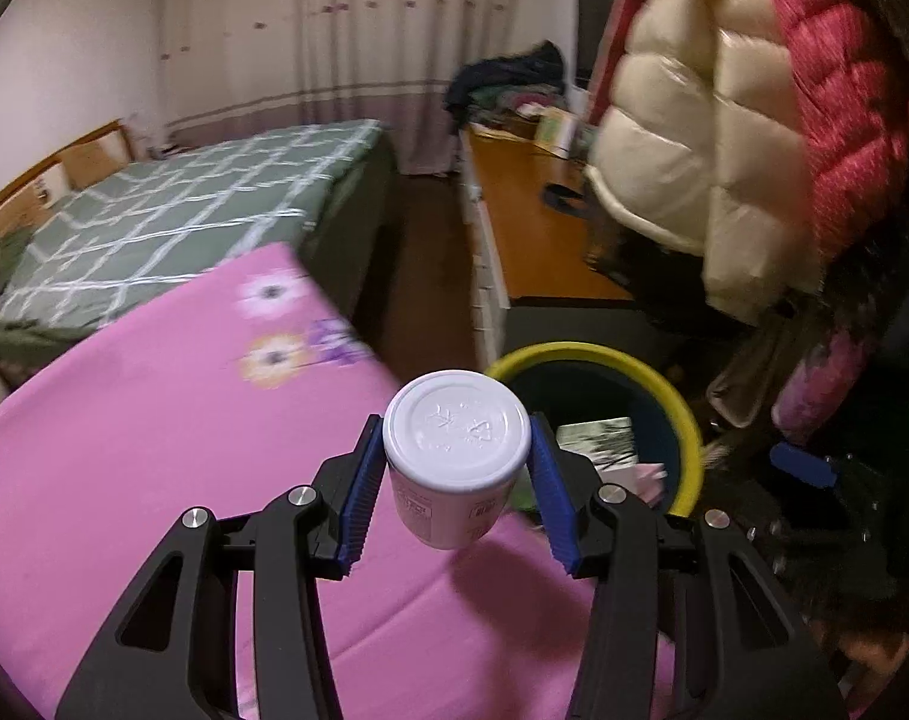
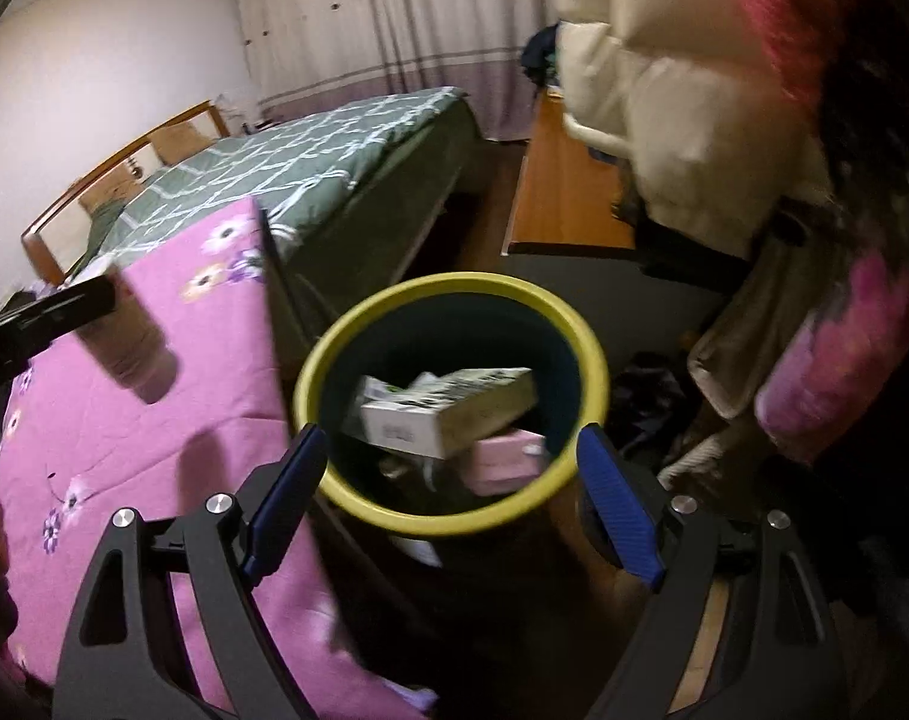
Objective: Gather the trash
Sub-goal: 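Carry the supplement bottle over the yellow bin and open the left gripper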
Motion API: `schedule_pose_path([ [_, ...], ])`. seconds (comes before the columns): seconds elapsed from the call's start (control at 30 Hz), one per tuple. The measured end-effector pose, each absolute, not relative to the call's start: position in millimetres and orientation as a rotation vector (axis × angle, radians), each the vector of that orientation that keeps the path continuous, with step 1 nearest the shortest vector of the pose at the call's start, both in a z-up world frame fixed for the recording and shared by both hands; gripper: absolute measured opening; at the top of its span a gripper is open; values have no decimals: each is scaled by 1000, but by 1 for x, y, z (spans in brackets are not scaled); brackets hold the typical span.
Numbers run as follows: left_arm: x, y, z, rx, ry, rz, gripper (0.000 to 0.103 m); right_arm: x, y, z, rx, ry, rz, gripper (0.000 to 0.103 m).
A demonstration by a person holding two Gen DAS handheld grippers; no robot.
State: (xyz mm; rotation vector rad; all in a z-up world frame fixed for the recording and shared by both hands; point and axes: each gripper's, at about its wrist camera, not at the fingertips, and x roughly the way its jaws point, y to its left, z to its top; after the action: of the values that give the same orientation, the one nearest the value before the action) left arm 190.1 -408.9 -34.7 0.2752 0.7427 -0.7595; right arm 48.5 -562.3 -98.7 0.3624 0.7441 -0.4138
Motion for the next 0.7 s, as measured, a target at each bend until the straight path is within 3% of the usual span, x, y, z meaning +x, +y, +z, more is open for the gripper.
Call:
schedule_pose_path([
  [0.2, 190, -485, -72, 326, 826, -838, 47, 27, -586, -104, 394, 736, -459, 81],
  [0.53, 213, -539, -106, 347, 850, -835, 48, 13, -600, -108, 428, 740, -499, 81],
  [0.6, 217, -538, -109, 343, 867, -825, 64, 14, -597, -108, 423, 742, -495, 81],
  [0.63, 218, -534, -107, 336, 858, -816, 85, 14, -595, -107, 420, 743, -493, 81],
  [0.7, 215, -520, -98, 322, 814, -798, 87, 15, -592, -106, 415, 743, -489, 81],
])
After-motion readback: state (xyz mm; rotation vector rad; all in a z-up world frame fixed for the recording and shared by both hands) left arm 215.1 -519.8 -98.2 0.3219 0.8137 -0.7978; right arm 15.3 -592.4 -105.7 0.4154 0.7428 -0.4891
